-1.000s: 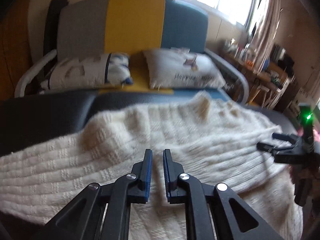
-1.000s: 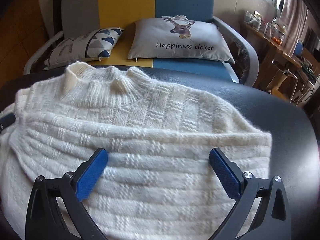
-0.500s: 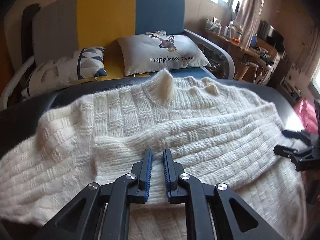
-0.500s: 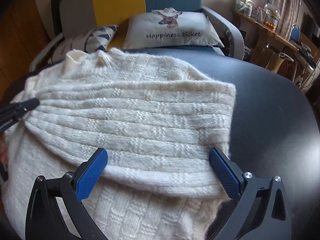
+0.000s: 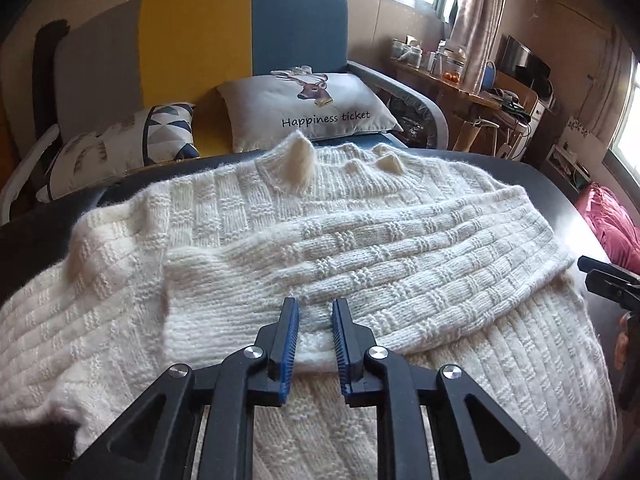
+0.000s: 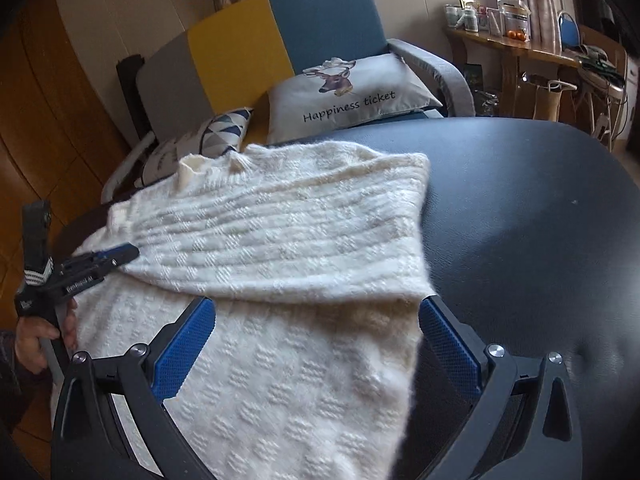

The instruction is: Fold clothes

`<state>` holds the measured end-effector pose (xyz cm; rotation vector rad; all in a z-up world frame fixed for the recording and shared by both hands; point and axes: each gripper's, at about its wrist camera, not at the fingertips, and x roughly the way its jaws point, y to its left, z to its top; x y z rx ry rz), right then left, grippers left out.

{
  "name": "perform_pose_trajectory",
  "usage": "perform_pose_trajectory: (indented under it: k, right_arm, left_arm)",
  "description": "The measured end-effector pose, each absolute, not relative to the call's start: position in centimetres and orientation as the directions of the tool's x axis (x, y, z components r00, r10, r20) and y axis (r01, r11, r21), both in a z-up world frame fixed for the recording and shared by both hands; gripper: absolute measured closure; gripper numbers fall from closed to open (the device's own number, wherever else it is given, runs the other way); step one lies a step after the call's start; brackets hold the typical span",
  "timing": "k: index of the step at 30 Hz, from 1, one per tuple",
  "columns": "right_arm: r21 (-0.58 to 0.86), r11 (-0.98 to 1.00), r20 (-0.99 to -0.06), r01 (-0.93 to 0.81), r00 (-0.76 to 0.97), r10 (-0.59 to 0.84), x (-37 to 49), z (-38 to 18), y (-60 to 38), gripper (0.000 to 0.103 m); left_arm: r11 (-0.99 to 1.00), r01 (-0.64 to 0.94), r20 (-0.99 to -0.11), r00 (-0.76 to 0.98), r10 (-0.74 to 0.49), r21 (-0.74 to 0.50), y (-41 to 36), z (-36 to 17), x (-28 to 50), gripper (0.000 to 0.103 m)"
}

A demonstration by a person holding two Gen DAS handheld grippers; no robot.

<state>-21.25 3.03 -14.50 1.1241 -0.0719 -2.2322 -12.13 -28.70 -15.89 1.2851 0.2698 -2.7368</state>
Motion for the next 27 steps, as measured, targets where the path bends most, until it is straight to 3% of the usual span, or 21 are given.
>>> perform_pose_trajectory:
  k: [4, 9, 14, 16, 19, 23, 27]
  right_arm:
    - [0.346, -0.807, -0.721, 0.478, -0.415, -0.555, -22.4, -15.7, 2.2, 0.0]
    - [0.279, -0.881, -0.783, 0.383, -0.44, -0.439, -22.9, -17.2, 2.9, 0.0]
    - [0.22, -0.853, -0.722, 0.473, -0.51, -0.468, -20.8, -13.7, 1.7, 0.0]
    - [0.208, -0.82, -0.704, 0.533, -0.5, -0.504, -20.7, -12.6, -0.1, 0.0]
    - [0.202, -0.793, -0.729, 0.574, -0.453, -0.514, -22.0, -13.3, -2.7, 0.0]
    - [0.062, -0.841, -0.844, 0.538, -0.422, -0.332, -24.1, -17.3, -4.9, 0.0]
    - [0.069, -0.815, -0.794, 0.576, -0.462, -0.394, -23.4, -15.9, -5.5, 0.0]
  left_arm:
    - [-0.982, 0.166, -0.774, -0.632, -0.034, -0.092, -28.3, -16.1, -12.2, 0.085]
    - [-0.977, 0.167, -0.743, -0.669, -0.015, -0.13, -28.5, -15.3, -11.3, 0.085]
    - [-0.972, 0.156, -0.693, -0.721, 0.012, -0.178, -29.1, -13.8, -10.8, 0.085]
    - [-0.974, 0.161, -0.716, -0.698, 0.002, -0.16, -29.2, -14.1, -11.7, 0.085]
    - [-0.972, 0.197, -0.785, -0.619, -0.019, -0.132, -29.5, -15.8, -12.9, 0.085]
    - [-0.965, 0.172, -0.747, -0.664, 0.034, -0.197, -30.1, -15.2, -12.2, 0.085]
    - [-0.966, 0.106, -0.697, -0.711, 0.093, -0.236, -30.0, -13.6, -13.1, 0.085]
